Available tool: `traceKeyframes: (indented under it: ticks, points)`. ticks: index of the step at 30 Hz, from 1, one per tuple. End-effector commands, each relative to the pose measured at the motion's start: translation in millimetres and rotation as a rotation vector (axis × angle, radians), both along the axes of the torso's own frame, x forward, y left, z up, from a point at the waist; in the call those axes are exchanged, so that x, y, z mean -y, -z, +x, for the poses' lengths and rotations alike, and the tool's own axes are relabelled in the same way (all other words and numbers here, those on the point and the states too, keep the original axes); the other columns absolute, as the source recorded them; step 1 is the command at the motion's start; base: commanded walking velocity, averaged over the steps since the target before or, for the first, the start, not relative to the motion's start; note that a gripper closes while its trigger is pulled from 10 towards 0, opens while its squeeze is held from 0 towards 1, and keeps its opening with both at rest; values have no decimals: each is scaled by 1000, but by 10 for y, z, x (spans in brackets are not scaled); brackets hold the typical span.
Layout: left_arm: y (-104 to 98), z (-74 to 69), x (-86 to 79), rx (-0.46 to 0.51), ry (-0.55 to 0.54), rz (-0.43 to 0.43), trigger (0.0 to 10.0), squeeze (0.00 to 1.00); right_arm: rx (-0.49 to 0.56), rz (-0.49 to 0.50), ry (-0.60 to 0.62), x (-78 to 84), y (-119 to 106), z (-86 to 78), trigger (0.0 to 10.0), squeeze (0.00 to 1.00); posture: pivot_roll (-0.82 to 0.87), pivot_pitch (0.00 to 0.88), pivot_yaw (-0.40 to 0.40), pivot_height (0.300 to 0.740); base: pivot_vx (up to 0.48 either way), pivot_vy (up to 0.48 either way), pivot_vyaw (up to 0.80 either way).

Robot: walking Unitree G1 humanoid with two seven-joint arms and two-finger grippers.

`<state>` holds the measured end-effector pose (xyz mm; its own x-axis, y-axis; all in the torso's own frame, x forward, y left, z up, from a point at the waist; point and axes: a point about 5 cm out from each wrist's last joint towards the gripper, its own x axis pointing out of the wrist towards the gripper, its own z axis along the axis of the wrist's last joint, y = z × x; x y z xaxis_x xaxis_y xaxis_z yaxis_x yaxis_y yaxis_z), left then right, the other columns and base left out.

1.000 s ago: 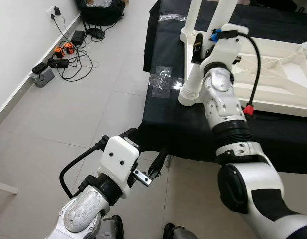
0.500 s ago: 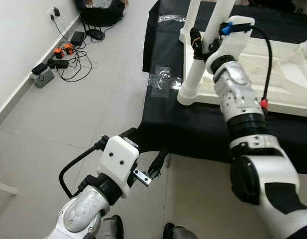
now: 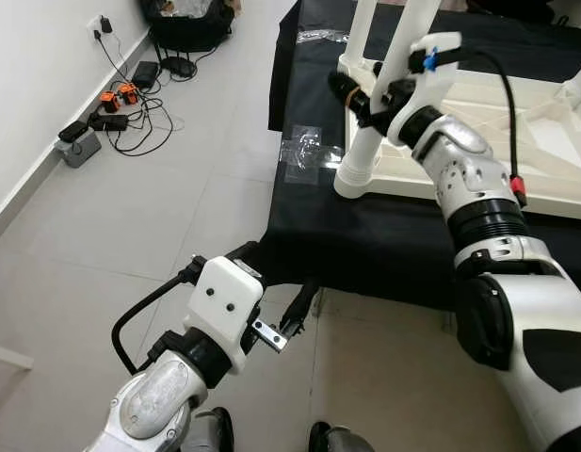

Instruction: Building children table

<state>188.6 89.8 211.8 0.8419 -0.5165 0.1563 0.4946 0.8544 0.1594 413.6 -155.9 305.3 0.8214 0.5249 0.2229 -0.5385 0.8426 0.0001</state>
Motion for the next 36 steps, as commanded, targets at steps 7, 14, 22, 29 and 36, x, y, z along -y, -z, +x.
traceKeyframes:
  ticks: [7,14,22,29,36]
  points:
    - [13,3,4,-5,-3,4,10000,0,-54,11,-33,-103,119,34,10000,0,111,231,-84,740,0,0,0]
    - [10,-7,2,-6,-5,3,10000,0,-59,33,-11,-131,115,57,10000,0,112,235,-84,740,0,0,0]
    - [10,-8,9,-7,-8,-1,10000,0,-48,46,46,-120,115,78,0,0,111,235,-88,740,0,0,0]
    - [11,-6,6,-7,-9,0,10000,0,-54,39,37,-137,183,73,0,0,108,234,-87,740,0,0,0]
    - [11,-5,20,-6,-6,-4,10000,0,-72,3,172,-79,274,96,0,0,106,226,-84,740,0,0,0]
